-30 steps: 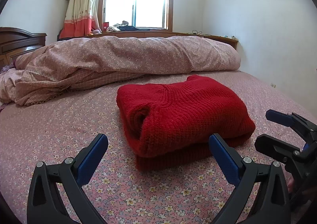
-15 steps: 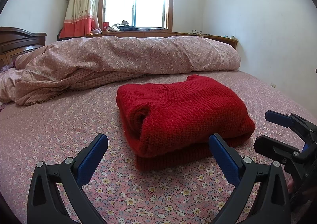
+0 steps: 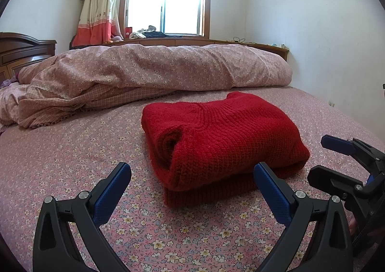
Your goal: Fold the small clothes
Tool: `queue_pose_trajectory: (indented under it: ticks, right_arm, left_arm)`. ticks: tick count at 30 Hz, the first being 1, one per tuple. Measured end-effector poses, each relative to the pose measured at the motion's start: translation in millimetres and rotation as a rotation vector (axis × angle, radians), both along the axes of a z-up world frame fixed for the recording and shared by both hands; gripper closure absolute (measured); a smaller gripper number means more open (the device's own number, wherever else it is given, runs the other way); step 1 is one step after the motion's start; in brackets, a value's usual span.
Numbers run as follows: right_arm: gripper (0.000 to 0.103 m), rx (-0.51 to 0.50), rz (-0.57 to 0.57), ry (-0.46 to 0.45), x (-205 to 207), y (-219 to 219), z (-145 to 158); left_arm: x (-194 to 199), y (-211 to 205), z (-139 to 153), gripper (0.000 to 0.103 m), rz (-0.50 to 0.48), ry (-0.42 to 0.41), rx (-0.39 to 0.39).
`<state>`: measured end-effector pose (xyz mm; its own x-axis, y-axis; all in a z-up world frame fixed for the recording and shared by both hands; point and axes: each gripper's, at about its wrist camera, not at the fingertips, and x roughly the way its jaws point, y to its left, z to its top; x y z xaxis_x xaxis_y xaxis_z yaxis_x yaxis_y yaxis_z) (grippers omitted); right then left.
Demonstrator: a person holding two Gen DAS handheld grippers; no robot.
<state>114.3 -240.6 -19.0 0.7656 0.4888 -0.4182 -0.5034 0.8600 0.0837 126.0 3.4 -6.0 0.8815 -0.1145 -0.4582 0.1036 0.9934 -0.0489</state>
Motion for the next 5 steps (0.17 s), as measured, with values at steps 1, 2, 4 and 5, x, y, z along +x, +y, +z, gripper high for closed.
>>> queue_pose_trajectory:
  ticks: [1, 2, 4, 5]
  right_arm:
    - [0.000, -0.001, 0.000, 0.001, 0.0, 0.2, -0.6]
    - [0.000, -0.001, 0.001, 0.002, -0.2, 0.5, -1.1]
    - [0.000, -0.002, 0.001, 0.003, -1.3, 1.2, -2.0]
    - [0.000, -0.001, 0.001, 0.003, -0.3, 0.8, -1.5]
  left_arm:
    - [0.4, 0.3, -0.1, 0.004, 0.000, 0.000, 0.000]
    - [0.7, 0.6, -0.2, 0.004, 0.000, 0.001, 0.001]
    - [1.1, 0.9, -0.3, 0.004, -0.002, 0.002, 0.001]
    - [1.0, 0.8, -0.3, 0.004, -0.002, 0.002, 0.001]
